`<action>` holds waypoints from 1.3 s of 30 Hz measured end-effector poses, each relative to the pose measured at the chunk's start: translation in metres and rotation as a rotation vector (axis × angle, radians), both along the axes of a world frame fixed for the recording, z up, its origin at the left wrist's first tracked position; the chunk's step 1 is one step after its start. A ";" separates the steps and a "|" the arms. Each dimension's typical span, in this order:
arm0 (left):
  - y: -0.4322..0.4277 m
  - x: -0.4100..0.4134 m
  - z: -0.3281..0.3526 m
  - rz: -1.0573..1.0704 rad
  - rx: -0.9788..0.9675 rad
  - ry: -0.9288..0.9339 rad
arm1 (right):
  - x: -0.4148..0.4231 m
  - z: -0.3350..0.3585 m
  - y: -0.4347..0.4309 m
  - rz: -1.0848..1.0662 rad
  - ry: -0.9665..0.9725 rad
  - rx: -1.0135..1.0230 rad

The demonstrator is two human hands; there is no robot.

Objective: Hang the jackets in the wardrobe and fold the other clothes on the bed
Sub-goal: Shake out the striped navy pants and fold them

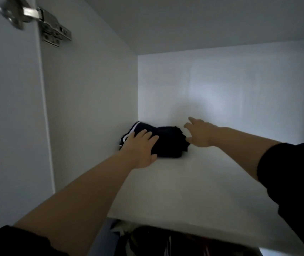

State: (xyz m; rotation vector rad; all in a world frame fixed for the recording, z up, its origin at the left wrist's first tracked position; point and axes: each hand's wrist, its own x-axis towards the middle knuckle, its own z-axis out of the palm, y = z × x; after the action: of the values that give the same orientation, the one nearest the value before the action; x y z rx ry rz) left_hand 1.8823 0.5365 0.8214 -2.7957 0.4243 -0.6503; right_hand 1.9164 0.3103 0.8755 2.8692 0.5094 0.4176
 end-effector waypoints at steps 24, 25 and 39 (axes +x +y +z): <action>-0.397 -0.589 -0.064 -1.321 -0.253 -0.231 | -0.815 -0.111 -0.257 -1.079 -0.532 -0.059; -0.415 -0.624 -0.069 -1.379 -0.246 -0.220 | -0.853 -0.116 -0.266 -1.137 -0.541 -0.051; -0.575 -1.156 -0.219 -1.957 -0.172 0.247 | -1.389 -0.258 -0.287 -1.884 -0.370 0.057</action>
State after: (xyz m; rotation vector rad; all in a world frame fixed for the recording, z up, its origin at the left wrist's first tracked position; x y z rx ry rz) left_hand 0.7267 -0.0382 0.6020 -1.5833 3.1411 -0.4777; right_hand 0.5279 0.0237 0.6180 1.9131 -1.9844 0.4504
